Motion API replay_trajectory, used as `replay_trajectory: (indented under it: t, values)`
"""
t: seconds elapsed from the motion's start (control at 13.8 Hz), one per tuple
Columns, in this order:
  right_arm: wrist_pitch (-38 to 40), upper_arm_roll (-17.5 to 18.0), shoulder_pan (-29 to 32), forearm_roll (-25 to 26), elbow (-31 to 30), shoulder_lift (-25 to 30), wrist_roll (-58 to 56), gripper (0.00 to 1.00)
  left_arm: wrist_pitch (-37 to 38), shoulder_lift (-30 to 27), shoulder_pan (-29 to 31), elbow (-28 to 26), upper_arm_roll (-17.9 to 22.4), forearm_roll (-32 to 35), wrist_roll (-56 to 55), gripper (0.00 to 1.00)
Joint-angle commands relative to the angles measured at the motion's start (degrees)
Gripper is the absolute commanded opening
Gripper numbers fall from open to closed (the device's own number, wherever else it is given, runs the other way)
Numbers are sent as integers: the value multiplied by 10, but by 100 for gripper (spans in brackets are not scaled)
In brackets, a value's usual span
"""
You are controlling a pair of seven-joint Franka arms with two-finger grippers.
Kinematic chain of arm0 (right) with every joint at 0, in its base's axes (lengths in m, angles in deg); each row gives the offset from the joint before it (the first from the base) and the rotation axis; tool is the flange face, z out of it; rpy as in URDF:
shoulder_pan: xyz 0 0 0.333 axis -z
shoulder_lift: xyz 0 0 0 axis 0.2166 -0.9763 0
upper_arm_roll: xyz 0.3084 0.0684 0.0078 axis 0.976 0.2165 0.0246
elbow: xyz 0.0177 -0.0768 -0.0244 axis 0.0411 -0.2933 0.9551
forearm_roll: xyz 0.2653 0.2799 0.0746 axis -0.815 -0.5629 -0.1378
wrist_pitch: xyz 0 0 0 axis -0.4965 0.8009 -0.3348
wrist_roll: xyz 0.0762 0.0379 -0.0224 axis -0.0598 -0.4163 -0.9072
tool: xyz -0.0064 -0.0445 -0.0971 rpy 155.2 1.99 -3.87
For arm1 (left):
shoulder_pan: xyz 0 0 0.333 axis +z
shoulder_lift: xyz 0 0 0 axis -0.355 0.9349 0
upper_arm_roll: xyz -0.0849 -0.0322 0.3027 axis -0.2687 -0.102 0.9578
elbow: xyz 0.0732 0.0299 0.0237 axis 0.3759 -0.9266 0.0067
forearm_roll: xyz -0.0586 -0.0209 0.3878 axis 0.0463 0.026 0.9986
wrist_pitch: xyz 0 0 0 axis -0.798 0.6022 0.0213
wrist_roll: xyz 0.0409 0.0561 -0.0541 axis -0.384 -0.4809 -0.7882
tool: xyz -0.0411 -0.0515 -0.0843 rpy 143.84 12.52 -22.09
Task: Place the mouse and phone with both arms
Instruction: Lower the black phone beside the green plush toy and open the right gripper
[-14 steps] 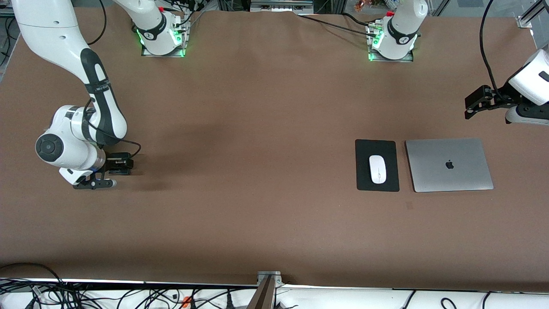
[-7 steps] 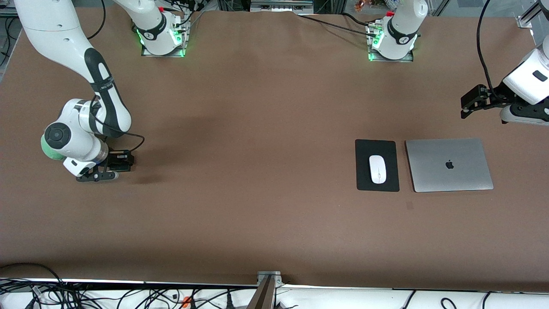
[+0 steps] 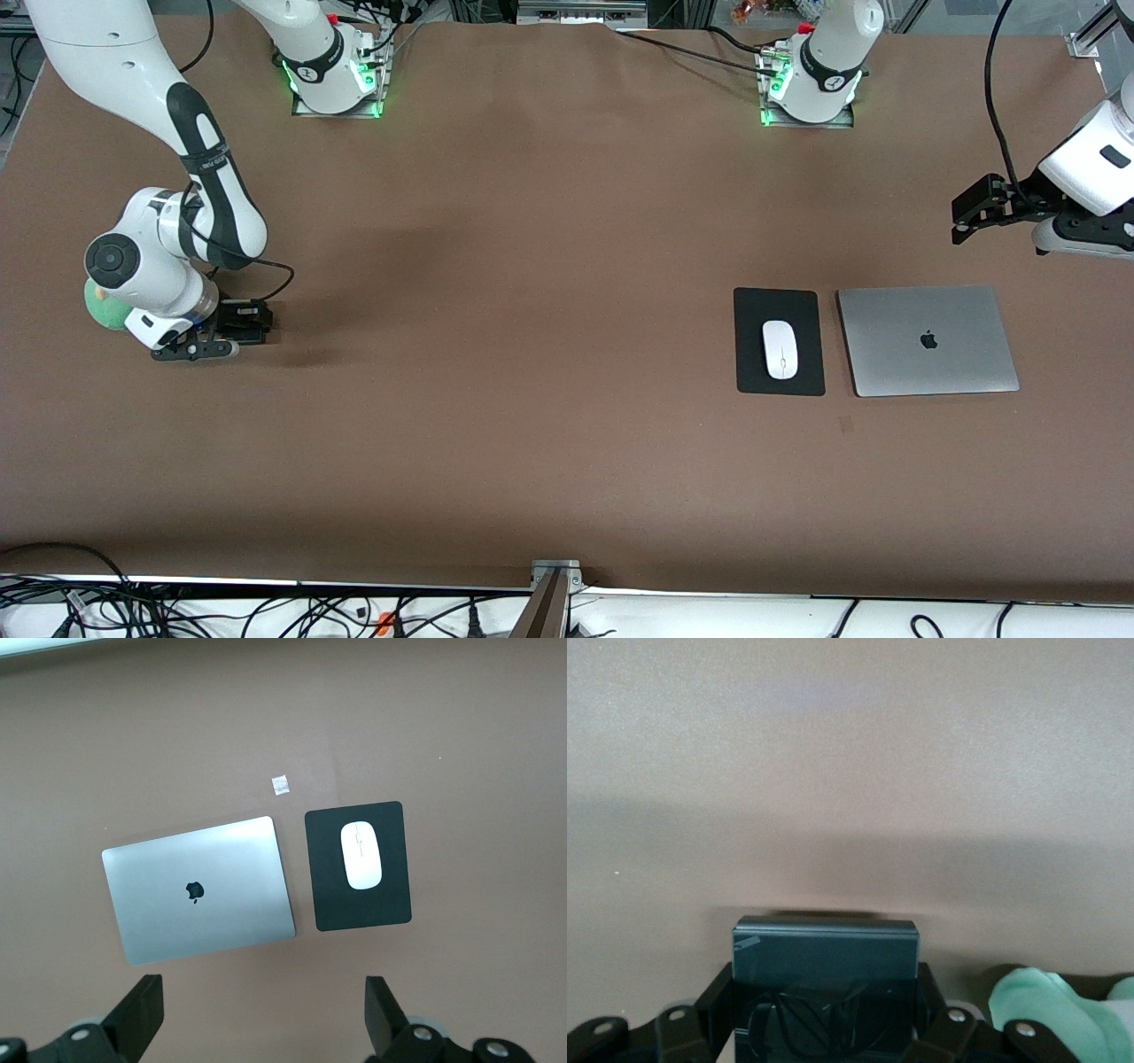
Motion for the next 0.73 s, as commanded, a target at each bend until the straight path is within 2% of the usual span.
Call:
replay_trajectory:
  t: [0.0,0.07,0.15,0.44,0.51,0.65]
  values:
    - [3,3,6,-4,-18,21,-4,73,12,1,-1,12,0,6,6,100]
    - [2,3,6,-7,-18,20,-3,89,12,1,-1,12,-1,6,6,100]
    - [2,3,6,-7,-19,19,-3,97,12,1,-1,12,-1,6,6,100]
    - [11,3,7,-7,-13,21,-4,100,12,1,-1,12,0,6,6,100]
    - [31,3,7,-8,-4,24,-4,100,12,1,-1,12,0,6,6,100]
    - [130,4,7,-12,48,36,-1,100,13,1,-1,12,0,6,7,100]
